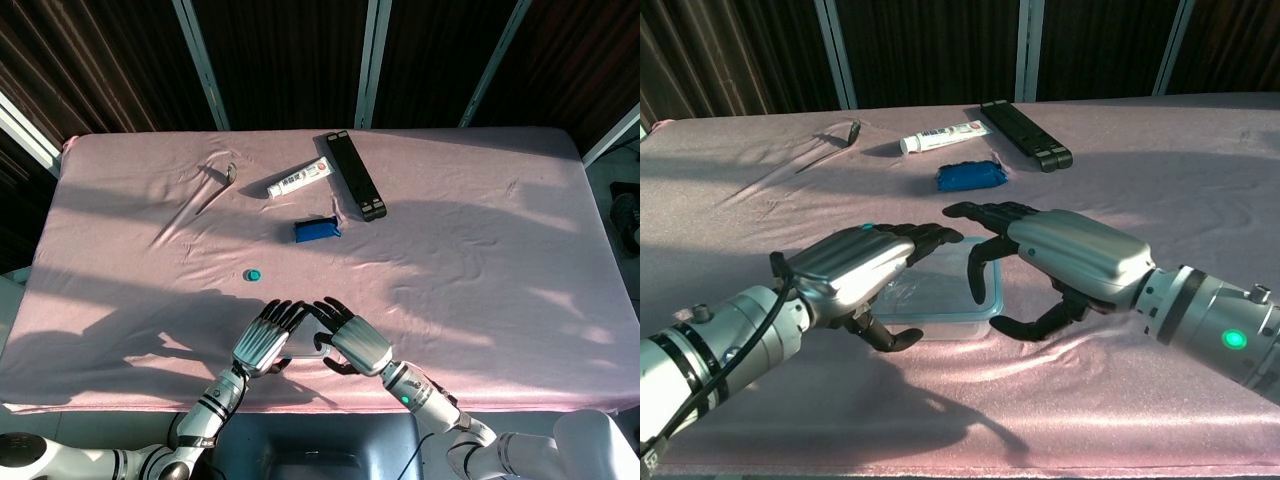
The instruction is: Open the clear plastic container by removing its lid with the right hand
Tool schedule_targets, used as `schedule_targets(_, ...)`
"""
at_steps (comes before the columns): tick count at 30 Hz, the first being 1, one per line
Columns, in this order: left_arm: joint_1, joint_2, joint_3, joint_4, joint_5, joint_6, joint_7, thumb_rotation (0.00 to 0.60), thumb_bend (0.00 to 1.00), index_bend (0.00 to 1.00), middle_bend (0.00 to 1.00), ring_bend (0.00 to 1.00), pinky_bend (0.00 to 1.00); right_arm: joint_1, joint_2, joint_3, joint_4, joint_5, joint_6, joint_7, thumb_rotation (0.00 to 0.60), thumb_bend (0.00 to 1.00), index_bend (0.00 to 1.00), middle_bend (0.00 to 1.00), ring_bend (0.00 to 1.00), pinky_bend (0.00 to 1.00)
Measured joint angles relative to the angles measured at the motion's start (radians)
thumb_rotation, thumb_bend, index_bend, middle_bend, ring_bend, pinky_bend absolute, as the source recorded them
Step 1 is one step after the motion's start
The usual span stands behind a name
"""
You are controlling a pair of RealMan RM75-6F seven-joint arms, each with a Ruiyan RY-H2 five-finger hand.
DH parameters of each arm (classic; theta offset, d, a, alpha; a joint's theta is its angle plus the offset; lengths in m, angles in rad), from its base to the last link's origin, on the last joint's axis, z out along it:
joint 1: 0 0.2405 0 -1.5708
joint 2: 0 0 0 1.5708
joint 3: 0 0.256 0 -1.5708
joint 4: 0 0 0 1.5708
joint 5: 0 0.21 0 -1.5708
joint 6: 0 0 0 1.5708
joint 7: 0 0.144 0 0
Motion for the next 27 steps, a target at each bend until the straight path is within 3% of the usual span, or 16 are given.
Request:
schedule_targets(15, 0.007, 0.000, 0.002, -0.001, 0.008, -0.002, -0.004, 0.600, 0.34, 0.00, 0.51, 0.68, 0.56, 0.010, 0.012, 0.016, -0.021, 0.009, 0.008, -0.019, 0.600, 0.48, 0.63, 0.13, 0.00, 0.00)
schedule_targets(27, 0.017, 0.018, 0.006, -0.010, 0.022, 0.002, -0.019, 0.600, 0.34, 0.00, 0.51, 0.68, 0.57, 0.025, -0.023, 0.032, 0.026, 0.014, 0.013, -0.012, 0.600, 0.48, 0.59, 0.13, 0.00, 0.01)
